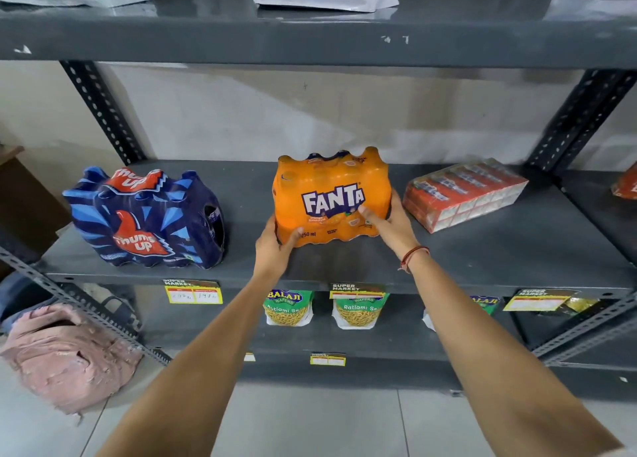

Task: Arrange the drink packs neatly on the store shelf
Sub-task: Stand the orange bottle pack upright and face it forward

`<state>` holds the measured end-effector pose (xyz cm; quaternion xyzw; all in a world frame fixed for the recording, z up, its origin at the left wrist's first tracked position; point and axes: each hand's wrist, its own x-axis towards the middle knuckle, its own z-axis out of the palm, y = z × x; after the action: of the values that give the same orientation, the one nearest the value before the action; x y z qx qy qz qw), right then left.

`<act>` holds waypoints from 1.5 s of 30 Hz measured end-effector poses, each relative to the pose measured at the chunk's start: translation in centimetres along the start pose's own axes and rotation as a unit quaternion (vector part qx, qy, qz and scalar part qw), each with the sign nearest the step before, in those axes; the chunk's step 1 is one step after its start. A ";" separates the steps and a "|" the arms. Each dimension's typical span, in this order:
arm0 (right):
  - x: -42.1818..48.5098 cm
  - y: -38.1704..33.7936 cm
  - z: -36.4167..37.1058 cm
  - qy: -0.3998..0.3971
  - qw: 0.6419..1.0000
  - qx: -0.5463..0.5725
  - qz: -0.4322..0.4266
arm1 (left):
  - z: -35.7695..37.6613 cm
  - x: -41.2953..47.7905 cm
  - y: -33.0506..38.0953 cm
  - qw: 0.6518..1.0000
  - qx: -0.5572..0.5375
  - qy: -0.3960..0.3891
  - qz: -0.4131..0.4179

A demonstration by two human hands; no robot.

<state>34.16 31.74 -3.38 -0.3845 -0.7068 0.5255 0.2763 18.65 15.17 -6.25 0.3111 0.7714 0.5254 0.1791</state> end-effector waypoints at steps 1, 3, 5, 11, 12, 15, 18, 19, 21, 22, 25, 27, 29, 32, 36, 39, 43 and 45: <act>0.1 0.0 -0.1 -0.006 1.000 -0.004 0.003 | -0.1 0.2 -0.1 1.000 0.008 -0.003 -0.004; 0.2 0.2 -0.4 0.001 1.000 -0.019 -0.001 | -0.3 0.5 -0.1 1.000 0.012 -0.009 -0.005; -0.1 0.4 -0.4 0.009 1.000 -0.024 -0.010 | -0.7 0.6 -0.2 1.000 0.009 -0.017 -0.004; -2.7 1.1 0.0 0.051 0.997 -0.026 -0.046 | -2.0 0.3 -0.9 0.998 0.023 -0.050 0.013; -3.1 1.1 0.0 0.055 0.997 -0.029 -0.050 | -2.1 0.1 -1.0 0.998 0.019 -0.051 0.014; -4.3 1.4 0.2 0.070 0.995 -0.038 -0.054 | -2.4 -0.5 -1.2 0.998 0.019 -0.048 0.020; -5.3 1.5 0.3 0.077 0.995 -0.045 -0.052 | -2.5 -1.1 -1.3 0.998 0.026 -0.050 0.019; -5.6 1.4 0.3 0.081 0.994 -0.047 -0.052 | -2.6 -1.3 -1.3 0.998 0.027 -0.053 0.019; -6.2 1.3 0.3 0.085 0.994 -0.048 -0.053 | -2.8 -1.7 -1.3 0.998 0.026 -0.058 0.019; -6.4 1.2 0.3 0.086 0.994 -0.048 -0.054 | -2.9 -1.8 -1.3 0.998 0.027 -0.059 0.019; -7.3 1.2 0.6 0.094 0.993 -0.049 -0.056 | -3.3 -2.1 -1.3 0.997 0.033 -0.067 0.022; -7.8 1.4 0.8 0.104 0.992 -0.051 -0.057 | -3.5 -2.3 -1.4 0.996 0.034 -0.075 0.023; -8.2 1.5 0.9 0.110 0.991 -0.050 -0.057 | -3.6 -2.5 -1.4 0.996 0.032 -0.078 0.029; -8.4 1.5 1.1 0.112 0.991 -0.043 -0.053 | -3.7 -2.6 -1.5 0.996 0.023 -0.075 0.029; -8.6 1.5 1.3 0.112 0.991 -0.040 -0.056 | -3.7 -2.6 -1.9 0.997 0.022 -0.071 0.025; -8.4 1.4 1.2 0.102 0.992 -0.047 -0.059 | -3.7 -2.6 -2.2 0.997 0.019 -0.064 0.027; -8.1 1.5 0.9 0.097 0.992 -0.049 -0.063 | -3.5 -2.7 -1.9 0.998 0.025 -0.059 0.026; -8.1 1.7 0.7 0.089 0.992 -0.050 -0.070 | -3.3 -3.4 -1.6 0.999 0.036 -0.019 0.025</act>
<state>38.51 24.91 -5.11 -0.3929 -0.7299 0.4328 0.3543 18.67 10.19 -6.62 0.3462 0.7785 0.4954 0.1693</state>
